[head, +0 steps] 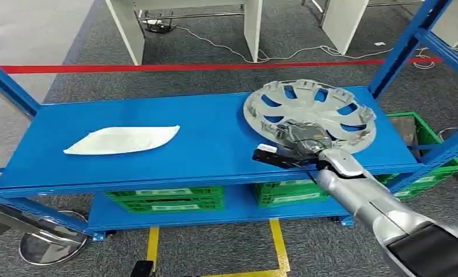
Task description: Take the parts from the cabinet and place them on the table.
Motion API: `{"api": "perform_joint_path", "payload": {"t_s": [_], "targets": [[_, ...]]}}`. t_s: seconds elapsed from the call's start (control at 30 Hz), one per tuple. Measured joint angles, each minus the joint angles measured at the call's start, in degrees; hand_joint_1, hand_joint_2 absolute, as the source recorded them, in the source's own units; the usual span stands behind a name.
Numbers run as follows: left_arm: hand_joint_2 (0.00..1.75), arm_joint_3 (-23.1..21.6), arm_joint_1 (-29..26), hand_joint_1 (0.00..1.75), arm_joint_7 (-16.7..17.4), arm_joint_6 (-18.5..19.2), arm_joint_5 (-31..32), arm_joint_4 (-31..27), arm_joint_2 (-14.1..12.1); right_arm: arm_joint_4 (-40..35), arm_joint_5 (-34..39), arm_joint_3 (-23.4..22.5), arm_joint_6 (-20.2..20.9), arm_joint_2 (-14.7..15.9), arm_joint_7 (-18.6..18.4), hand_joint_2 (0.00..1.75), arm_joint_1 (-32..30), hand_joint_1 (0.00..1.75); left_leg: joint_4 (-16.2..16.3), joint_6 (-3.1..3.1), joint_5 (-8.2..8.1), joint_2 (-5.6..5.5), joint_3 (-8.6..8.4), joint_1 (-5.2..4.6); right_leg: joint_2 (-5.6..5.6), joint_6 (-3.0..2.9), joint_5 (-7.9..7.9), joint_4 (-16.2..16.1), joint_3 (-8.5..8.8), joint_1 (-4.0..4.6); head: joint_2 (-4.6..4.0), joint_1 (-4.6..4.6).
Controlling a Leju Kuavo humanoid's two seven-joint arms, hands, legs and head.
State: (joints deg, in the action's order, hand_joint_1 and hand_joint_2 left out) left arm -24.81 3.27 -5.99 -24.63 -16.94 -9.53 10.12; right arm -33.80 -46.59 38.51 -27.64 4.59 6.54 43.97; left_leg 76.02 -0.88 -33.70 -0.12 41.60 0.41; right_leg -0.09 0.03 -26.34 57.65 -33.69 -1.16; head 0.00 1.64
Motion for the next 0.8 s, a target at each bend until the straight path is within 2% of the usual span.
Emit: {"api": "perform_joint_path", "payload": {"t_s": [0.03,0.07,0.13,0.17,0.2,0.27,0.3,0.33,0.37,0.43,0.47,0.5,0.53,0.57,0.63,0.67,0.7,0.8], "targets": [[0.0,-0.04,0.02,0.0,0.04,-0.22,0.19,0.0,-0.04,-2.4,-1.73,-0.28,-2.06,0.0,0.0,1.75,-1.4,1.75,-1.48,0.08,1.68,0.0,-0.65,0.0,0.12,0.02,-0.07,0.02,0.11,0.0,0.0,0.0],[0.0,-0.07,0.05,0.0,0.09,-0.42,0.31,0.0,-0.09,-4.52,-3.08,-0.53,-3.51,0.0,-0.02,1.75,-2.67,1.75,-5.15,0.22,4.22,0.0,-2.13,0.0,0.27,0.05,-0.14,0.05,0.19,0.0,0.0,-0.02],[0.0,-0.15,0.05,0.0,0.39,-0.61,0.83,0.0,-0.22,-8.98,-6.62,-1.2,-6.38,0.0,-0.18,1.75,-5.0,1.75,-15.17,0.8,9.47,0.0,-6.24,-0.04,0.42,0.33,-0.43,0.08,0.53,0.0,0.0,0.02],[0.0,-0.26,0.06,0.0,0.59,-0.63,1.09,0.0,-0.28,-11.06,-9.07,-1.86,-8.81,0.0,-0.2,1.75,-6.29,1.75,-16.27,1.1,8.76,-0.03,-6.91,-0.31,0.4,0.6,-0.52,0.17,0.21,0.41,0.0,-0.04],[0.0,-0.46,0.1,0.0,0.78,-0.74,1.4,0.0,-0.33,-13.39,-11.8,-2.66,-10.19,0.02,-0.2,1.75,-7.54,1.75,-17.45,1.34,8.39,-0.03,-7.14,-0.3,0.45,0.77,-0.46,0.32,-0.1,0.43,0.0,-0.07],[0.0,-0.88,-0.06,0.0,1.25,-0.96,1.9,0.0,-0.52,-18.6,-17.07,-4.73,-10.99,0.02,0.11,1.75,-11.22,1.75,-17.32,1.71,8.08,-0.16,-6.82,-0.38,0.2,1.21,-0.37,0.02,-0.17,0.41,0.0,-0.15],[0.0,-1.16,-0.11,0.0,1.42,-1.05,2.01,0.0,-0.59,-21.55,-19.59,-6.09,-11.12,0.0,0.33,1.75,-12.89,1.75,-17.83,2.11,8.28,-0.19,-6.99,-0.19,0.16,1.58,-0.49,-0.03,-0.02,0.45,0.0,-0.06],[0.0,-1.35,-0.07,0.0,1.49,-1.2,2.05,0.0,-0.61,-23.62,-20.97,-7.05,-11.16,-0.02,0.65,1.75,-14.24,1.75,-18.19,2.41,8.47,-0.18,-7.36,0.14,0.19,1.8,-1.29,0.48,-0.63,0.27,0.0,-0.11],[0.0,-1.46,0.01,0.0,1.49,-1.44,2.18,0.0,-0.7,-25.55,-22.25,-8.0,-11.2,-0.02,1.25,1.75,-15.28,1.75,-18.23,2.76,8.43,-0.2,-7.41,0.14,0.16,1.94,-2.91,2.87,-1.69,0.35,0.0,-0.31],[0.0,-1.57,0.09,0.0,1.64,-1.55,2.34,0.0,-0.81,-28.26,-23.73,-9.9,-11.27,-0.15,1.57,1.75,-17.2,1.75,-18.19,3.0,8.37,-0.19,-7.38,0.1,0.15,2.19,-6.95,12.09,-6.12,0.3,0.0,-0.39],[0.0,-1.66,0.07,0.0,1.66,-1.57,2.34,0.0,-0.92,-29.33,-23.99,-10.69,-11.33,-0.17,1.84,1.75,-18.07,1.75,-18.18,3.07,8.33,-0.19,-7.37,0.07,0.14,2.32,-8.24,16.18,-8.22,0.31,0.0,-0.44],[0.0,-1.79,0.04,0.0,1.75,-1.57,2.34,0.0,-1.05,-30.22,-24.43,-11.21,-11.33,-0.17,2.36,1.75,-18.93,1.75,-18.15,3.11,8.3,-0.21,-7.42,0.07,0.14,2.4,-8.31,18.32,-9.44,0.31,0.0,-0.46],[0.0,-1.88,0.02,0.0,1.77,-1.57,2.34,0.0,-1.14,-31.29,-24.93,-11.63,-11.33,-0.2,2.75,1.75,-19.67,1.75,-18.14,3.12,8.27,-0.29,-7.5,0.07,0.13,2.36,-7.03,17.35,-9.14,0.29,0.0,-0.46],[0.0,-1.92,0.03,0.0,1.75,-1.6,2.36,0.0,-1.18,-32.15,-25.64,-12.18,-11.33,-0.33,3.59,1.75,-20.35,1.75,-18.1,3.11,8.24,-0.46,-7.6,0.07,0.13,2.21,-4.66,13.94,-7.61,0.28,0.0,-0.5],[0.0,-2.05,0.03,0.0,1.03,-2.01,2.69,0.0,-1.25,-35.6,-28.43,-14.67,-11.33,-1.03,6.41,1.75,-22.04,1.75,-17.86,2.7,7.92,-0.67,-7.86,0.08,0.04,1.83,0.42,3.3,-2.36,0.27,0.0,-0.48],[0.0,-2.19,0.03,0.0,0.52,-2.36,3.02,0.0,-1.31,-37.42,-29.39,-15.96,-11.33,-1.55,7.79,1.75,-22.92,1.75,-17.76,2.32,7.74,-0.68,-7.7,-0.15,-0.01,1.75,-0.72,1.37,-0.99,0.44,0.0,-0.44],[0.0,-2.43,0.09,0.0,0.13,-2.71,3.19,0.0,-1.42,-39.12,-30.14,-17.08,-11.33,-2.43,9.25,1.75,-24.02,1.75,-17.21,2.07,7.62,-0.67,-7.38,-0.36,0.23,1.45,-0.52,0.57,-0.65,0.48,0.0,-0.48],[0.0,-2.91,-0.01,0.0,-0.7,-3.28,3.3,0.0,-1.75,-44.94,-31.99,-20.66,-11.36,-4.72,13.62,1.75,-27.72,1.75,-17.48,1.4,7.69,-0.66,-7.48,-0.26,0.3,0.78,-0.61,0.95,-0.85,0.61,0.0,-0.44]]}}
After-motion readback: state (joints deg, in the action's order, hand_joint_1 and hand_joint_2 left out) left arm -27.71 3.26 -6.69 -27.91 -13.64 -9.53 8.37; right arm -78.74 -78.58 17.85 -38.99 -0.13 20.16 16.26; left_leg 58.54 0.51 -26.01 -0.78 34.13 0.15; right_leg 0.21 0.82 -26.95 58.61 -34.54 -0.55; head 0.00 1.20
